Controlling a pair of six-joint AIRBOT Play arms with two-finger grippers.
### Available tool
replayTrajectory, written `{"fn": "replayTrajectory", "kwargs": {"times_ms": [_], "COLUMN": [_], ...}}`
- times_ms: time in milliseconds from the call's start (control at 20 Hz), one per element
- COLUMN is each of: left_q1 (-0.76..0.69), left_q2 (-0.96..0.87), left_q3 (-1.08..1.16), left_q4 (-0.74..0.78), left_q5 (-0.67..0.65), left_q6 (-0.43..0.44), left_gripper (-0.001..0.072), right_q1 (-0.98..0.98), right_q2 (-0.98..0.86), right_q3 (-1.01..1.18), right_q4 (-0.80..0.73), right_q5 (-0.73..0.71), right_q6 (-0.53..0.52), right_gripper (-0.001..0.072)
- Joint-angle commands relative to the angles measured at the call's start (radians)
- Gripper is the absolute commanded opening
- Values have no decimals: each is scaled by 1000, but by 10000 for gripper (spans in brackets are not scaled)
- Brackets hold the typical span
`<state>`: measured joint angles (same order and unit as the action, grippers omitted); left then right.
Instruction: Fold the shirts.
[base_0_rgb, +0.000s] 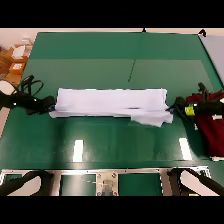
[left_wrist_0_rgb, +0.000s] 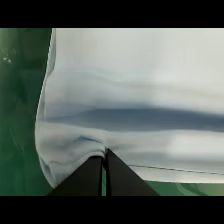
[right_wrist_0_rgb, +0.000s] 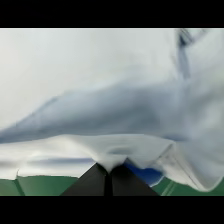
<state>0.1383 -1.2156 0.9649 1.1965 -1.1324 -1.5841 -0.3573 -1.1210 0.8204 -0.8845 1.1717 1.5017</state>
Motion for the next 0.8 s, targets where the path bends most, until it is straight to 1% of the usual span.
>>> {"fn": "replayTrajectory", "kwargs": {"times_ms": [0, 150, 250, 400, 450, 500, 550, 600, 700, 750], "left_q1": [1, -17, -51, -71, -71, -69, -62, -47, 5, 40], "left_q2": [-154, -325, -419, -495, -499, -499, -498, -498, -498, -498], "left_q3": [161, 275, 329, 393, 400, 407, 420, 445, 528, 583], "left_q4": [-50, -150, -203, -210, -209, -204, -203, -195, -189, -186], "left_q5": [-2, 45, 131, 233, 237, 225, 188, 127, -29, -103], "left_q6": [24, 95, 156, 156, 154, 153, 153, 152, 147, 141], "left_gripper": [21, 22, 23, 23, 46, 372, 694, 708, 708, 708], "right_q1": [80, 111, 130, 141, 141, 137, 130, 111, 51, 13], "right_q2": [-188, -384, -492, -587, -596, -595, -595, -594, -590, -589], "right_q3": [211, 359, 434, 492, 498, 500, 515, 542, 618, 658], "right_q4": [43, 48, 48, 48, 47, 47, 47, 47, 42, 31], "right_q5": [-58, -77, -106, -135, -135, -133, -114, -71, 55, 122], "right_q6": [31, 43, 44, 66, 64, 57, 57, 37, -4, -33], "right_gripper": [19, 19, 19, 19, 22, 110, 306, 399, 428, 515]}}
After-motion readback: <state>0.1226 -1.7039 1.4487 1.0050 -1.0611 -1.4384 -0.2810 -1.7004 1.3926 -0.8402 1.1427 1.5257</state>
